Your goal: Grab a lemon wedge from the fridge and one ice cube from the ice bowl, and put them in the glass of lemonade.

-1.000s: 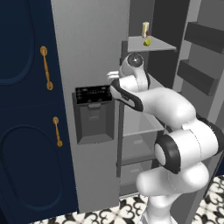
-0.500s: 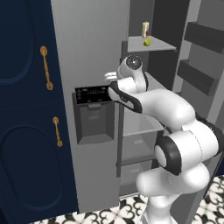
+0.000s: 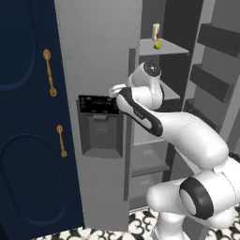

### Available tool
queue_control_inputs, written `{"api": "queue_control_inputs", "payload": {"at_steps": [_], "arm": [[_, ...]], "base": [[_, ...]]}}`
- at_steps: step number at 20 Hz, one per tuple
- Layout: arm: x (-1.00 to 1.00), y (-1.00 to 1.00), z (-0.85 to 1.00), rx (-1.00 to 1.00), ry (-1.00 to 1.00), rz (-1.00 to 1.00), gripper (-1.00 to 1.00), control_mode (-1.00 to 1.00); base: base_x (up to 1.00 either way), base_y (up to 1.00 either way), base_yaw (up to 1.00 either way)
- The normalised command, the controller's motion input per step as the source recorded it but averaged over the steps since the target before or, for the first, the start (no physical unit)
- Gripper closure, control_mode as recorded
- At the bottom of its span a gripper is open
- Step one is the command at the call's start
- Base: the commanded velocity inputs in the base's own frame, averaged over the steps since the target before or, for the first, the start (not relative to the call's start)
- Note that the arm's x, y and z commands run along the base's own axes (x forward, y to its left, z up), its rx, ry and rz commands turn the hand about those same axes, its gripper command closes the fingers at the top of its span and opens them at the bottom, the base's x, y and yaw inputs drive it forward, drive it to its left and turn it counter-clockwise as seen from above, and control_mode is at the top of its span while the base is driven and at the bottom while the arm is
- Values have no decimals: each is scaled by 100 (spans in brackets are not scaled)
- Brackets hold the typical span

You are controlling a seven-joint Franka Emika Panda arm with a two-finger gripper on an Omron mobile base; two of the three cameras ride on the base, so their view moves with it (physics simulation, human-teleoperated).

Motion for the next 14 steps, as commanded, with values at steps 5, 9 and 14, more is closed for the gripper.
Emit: {"api": "queue_control_inputs", "payload": {"at_steps": [5,9,14], "arm": [[-100,93,44,-4,2,19,100,-100],[-100,98,40,-6,3,19,100,-100],[-100,96,42,-6,5,18,100,-100]], "base": [[0,0,0],[0,0,0],[0,0,0]]}}
